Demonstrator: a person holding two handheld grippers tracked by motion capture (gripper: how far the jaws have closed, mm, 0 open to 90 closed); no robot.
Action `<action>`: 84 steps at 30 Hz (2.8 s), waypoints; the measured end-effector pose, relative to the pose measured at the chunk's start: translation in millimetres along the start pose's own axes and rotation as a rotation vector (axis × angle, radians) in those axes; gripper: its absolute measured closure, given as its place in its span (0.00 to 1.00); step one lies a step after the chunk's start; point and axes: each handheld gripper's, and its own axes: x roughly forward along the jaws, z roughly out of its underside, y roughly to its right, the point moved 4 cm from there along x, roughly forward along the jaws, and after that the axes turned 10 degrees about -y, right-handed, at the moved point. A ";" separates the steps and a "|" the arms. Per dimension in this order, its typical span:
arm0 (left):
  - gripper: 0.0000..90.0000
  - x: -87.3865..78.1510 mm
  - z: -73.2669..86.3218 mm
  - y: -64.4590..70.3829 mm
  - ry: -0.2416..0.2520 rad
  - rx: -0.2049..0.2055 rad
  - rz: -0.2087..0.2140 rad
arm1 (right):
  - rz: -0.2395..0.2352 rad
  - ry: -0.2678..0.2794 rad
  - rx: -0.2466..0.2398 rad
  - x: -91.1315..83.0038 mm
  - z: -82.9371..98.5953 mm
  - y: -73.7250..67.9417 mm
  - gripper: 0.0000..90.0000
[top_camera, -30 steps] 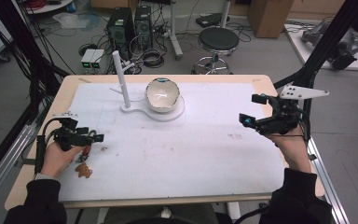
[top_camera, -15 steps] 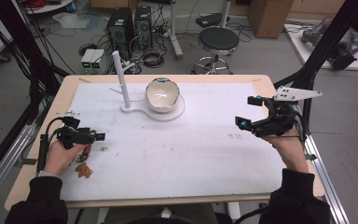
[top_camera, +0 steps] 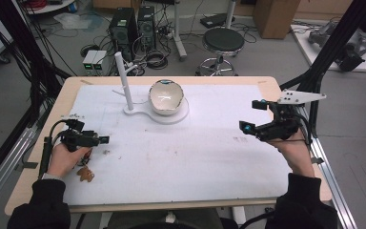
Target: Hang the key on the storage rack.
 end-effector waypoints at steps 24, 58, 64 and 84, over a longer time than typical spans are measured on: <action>0.87 0.4 1.5 -5.8 -0.022 0.037 -0.252 | -0.005 -0.020 0.009 6.4 1.1 0.8 0.01; 0.94 -129.8 -48.5 79.0 0.325 0.213 -0.269 | -0.001 -0.044 -0.007 17.4 -1.7 -1.2 0.01; 0.94 -135.4 -51.9 86.5 0.318 0.237 -0.242 | -0.001 -0.039 -0.009 15.9 -1.7 -1.1 0.01; 0.94 -80.7 -112.7 113.3 0.249 0.242 -0.186 | 0.009 -0.058 -0.011 21.1 -1.6 -1.2 0.01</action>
